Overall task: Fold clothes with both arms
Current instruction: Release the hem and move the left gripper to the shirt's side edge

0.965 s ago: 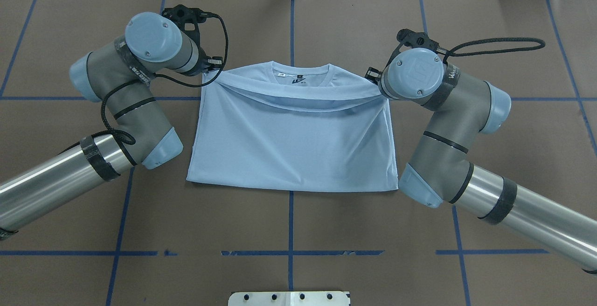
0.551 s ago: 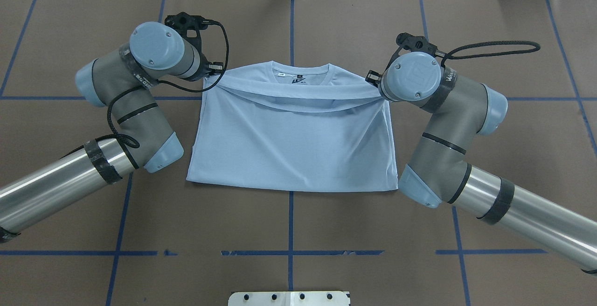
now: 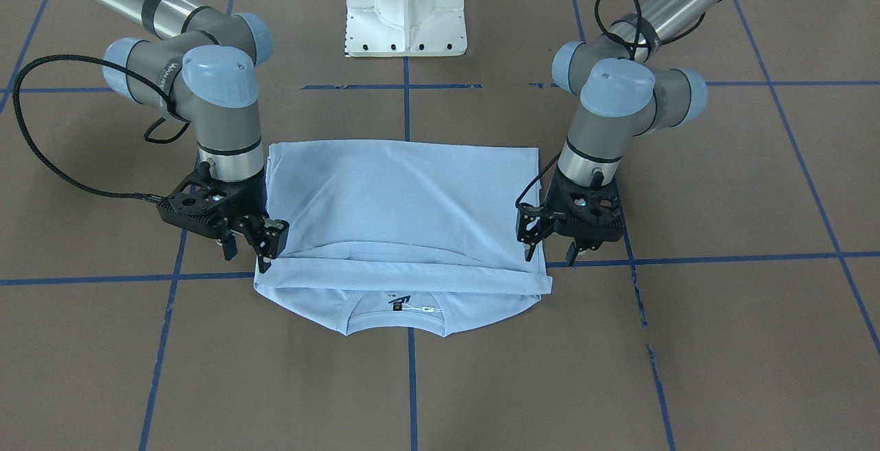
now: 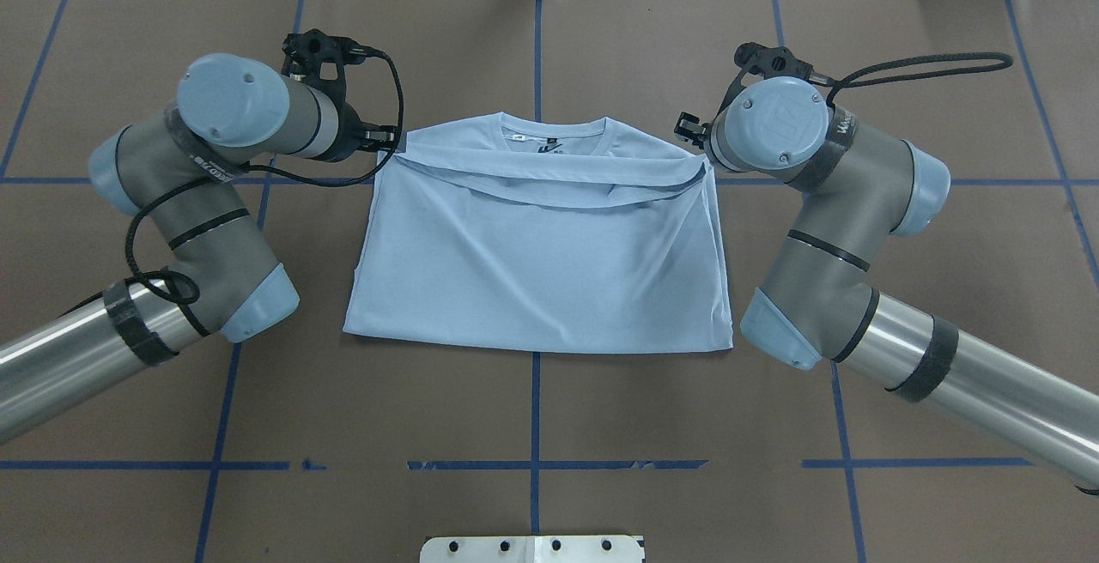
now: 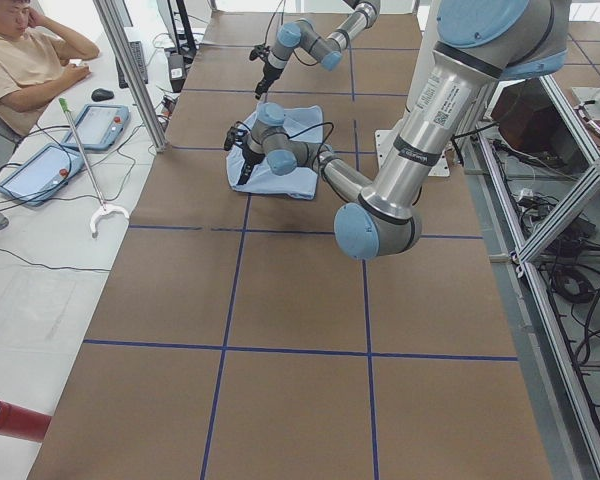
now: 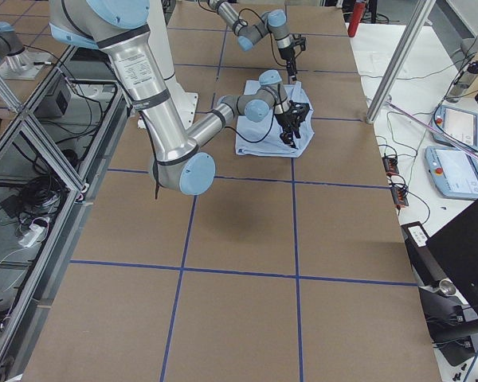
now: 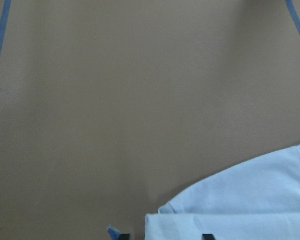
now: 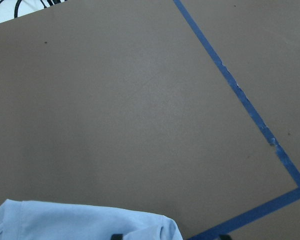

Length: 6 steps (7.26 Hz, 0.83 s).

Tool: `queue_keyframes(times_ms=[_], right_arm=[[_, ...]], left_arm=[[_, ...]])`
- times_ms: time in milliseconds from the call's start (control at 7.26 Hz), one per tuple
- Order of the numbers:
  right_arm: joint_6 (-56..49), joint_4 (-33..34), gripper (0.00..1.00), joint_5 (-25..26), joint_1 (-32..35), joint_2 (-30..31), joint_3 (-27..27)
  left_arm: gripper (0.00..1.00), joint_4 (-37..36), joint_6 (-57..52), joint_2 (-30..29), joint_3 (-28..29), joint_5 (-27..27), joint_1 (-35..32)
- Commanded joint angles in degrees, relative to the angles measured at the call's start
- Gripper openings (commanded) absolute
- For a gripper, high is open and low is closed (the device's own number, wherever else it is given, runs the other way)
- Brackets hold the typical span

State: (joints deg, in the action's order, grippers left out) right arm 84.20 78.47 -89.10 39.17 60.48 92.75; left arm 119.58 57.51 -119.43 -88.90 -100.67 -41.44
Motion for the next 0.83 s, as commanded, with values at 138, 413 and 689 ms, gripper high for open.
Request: queue_keyframes(times_ms=[138, 413, 689], right_arm=[[-2.5, -2.4, 1.00, 0.0, 0.3, 0.9, 0.2], [-2.4, -2.4, 1.00, 0.1, 0.2, 0.8, 0.2], [-2.4, -2.4, 1.00, 0.1, 0.2, 0.8, 0.2]], left_arm=[[1.00, 0.3, 2.9, 12.3, -15.0, 1.4, 7.3], [0.96, 0.2, 5.5, 15.6, -16.7, 4.1, 10.8], [0.66, 0.1, 8.7, 16.5, -16.6, 6.4, 14.3]])
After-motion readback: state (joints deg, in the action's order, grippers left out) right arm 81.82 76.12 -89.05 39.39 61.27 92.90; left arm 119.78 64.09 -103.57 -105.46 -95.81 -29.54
